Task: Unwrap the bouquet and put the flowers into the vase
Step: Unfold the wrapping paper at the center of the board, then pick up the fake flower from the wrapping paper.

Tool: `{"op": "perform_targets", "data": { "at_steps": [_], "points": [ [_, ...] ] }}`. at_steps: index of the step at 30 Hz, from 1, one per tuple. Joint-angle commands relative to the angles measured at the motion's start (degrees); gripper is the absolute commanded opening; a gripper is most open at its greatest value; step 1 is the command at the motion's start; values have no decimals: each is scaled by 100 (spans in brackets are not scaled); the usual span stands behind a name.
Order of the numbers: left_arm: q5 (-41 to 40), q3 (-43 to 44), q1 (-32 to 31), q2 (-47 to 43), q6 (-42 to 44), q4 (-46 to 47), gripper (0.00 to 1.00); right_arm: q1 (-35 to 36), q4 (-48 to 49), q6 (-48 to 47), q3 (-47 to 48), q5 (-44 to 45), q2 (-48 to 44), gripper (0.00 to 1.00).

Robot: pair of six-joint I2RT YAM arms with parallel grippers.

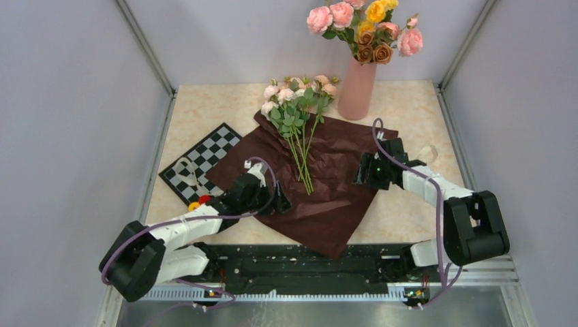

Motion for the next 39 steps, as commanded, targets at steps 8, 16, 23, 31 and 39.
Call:
{"op": "perform_targets", "data": {
  "at_steps": [8, 16, 23, 31, 39],
  "points": [
    [-155, -151, 54, -789, -182, -294, 92, -658, -133, -284, 4, 42, -389, 64],
    [-217, 747, 100, -909, 27, -1274, 99, -654, -561, -364, 339, -55, -1083, 64],
    [47, 1682, 473, -1003, 526, -2102, 99, -623, -358, 32, 363, -995, -1684, 65],
    [234, 2443, 1001, -548, 761, -2161, 99, 318, 457, 652, 121, -679, -1929, 63],
    [347, 3128, 993, 1088, 330, -702, 95, 494, 1333, 1231, 359, -543, -1273, 57]
  ]
}}
